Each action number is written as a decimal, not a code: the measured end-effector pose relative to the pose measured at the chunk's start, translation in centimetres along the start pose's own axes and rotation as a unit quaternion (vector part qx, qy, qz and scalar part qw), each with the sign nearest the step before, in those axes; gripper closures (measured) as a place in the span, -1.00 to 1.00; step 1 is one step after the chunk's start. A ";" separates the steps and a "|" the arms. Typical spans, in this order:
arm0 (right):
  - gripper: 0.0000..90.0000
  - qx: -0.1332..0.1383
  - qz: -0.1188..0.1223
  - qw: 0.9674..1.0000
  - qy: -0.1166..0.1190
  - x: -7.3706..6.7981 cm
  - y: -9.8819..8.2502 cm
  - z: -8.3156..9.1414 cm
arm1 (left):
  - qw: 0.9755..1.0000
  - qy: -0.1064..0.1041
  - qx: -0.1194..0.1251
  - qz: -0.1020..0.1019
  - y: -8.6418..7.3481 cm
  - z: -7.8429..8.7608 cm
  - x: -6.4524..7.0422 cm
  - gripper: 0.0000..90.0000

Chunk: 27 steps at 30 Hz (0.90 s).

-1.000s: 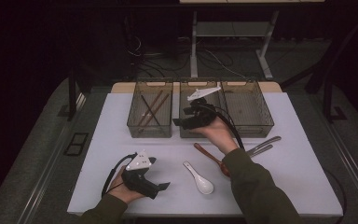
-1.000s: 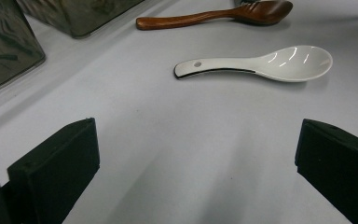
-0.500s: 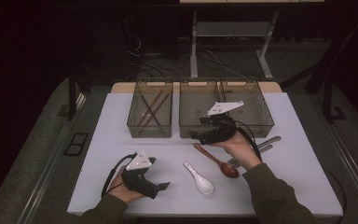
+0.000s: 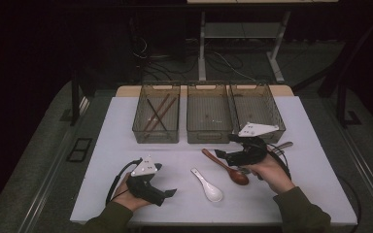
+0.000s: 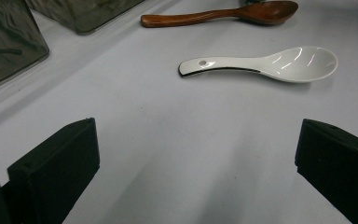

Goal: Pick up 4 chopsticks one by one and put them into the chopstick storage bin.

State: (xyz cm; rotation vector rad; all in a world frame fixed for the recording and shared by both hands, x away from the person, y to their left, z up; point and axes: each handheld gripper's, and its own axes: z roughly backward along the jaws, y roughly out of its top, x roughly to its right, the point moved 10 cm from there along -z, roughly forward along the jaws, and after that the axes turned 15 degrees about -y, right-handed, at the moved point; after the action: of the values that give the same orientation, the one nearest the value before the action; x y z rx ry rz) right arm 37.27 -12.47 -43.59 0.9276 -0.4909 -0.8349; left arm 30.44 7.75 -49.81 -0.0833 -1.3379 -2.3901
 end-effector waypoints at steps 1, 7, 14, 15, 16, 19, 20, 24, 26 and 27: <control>-0.54 0.002 -0.003 1.000 0.000 0.2 -0.2 0.3 | 1.000 0.000 -0.001 -0.001 0.0 0.0 0.0 -1.00; -0.56 0.008 -0.005 1.000 -0.014 1.1 -1.9 1.8 | 1.000 0.001 -0.001 0.000 0.0 0.1 0.1 -1.00; -0.57 0.011 -0.012 1.000 -0.019 1.9 -3.5 3.3 | 1.000 0.002 -0.003 -0.002 0.0 0.1 0.1 -1.00; -0.57 0.013 -0.012 1.000 -0.019 2.0 -3.7 3.5 | 1.000 0.002 -0.003 -0.003 0.0 0.1 0.1 -1.00; -0.57 0.013 -0.012 1.000 -0.018 2.1 -3.9 3.7 | 1.000 0.002 -0.004 -0.003 0.0 0.1 0.1 -1.00; -0.57 0.012 -0.009 1.000 -0.018 2.2 -4.7 4.2 | 1.000 0.003 -0.003 -0.003 0.0 0.1 0.1 -1.00; -0.57 0.012 -0.008 1.000 -0.018 2.3 -4.8 4.3 | 1.000 0.003 -0.003 -0.003 0.0 0.1 0.1 -1.00; -0.58 0.009 -0.007 1.000 -0.021 2.7 -5.9 5.0 | 1.000 0.004 -0.003 -0.003 0.0 0.1 0.1 -1.00; -0.59 0.008 -0.007 1.000 -0.021 2.9 -6.4 5.3 | 1.000 0.004 -0.002 -0.003 0.0 0.1 0.1 -1.00; -0.60 0.007 -0.008 1.000 -0.022 3.0 -6.6 5.4 | 1.000 0.004 -0.003 -0.002 0.0 0.1 0.1 -1.00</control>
State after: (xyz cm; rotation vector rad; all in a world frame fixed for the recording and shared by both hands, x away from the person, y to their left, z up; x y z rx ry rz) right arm 32.63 -19.76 -46.25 0.9285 -0.5297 -0.8688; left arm 30.31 7.82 -49.74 -0.0726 -1.3298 -2.3957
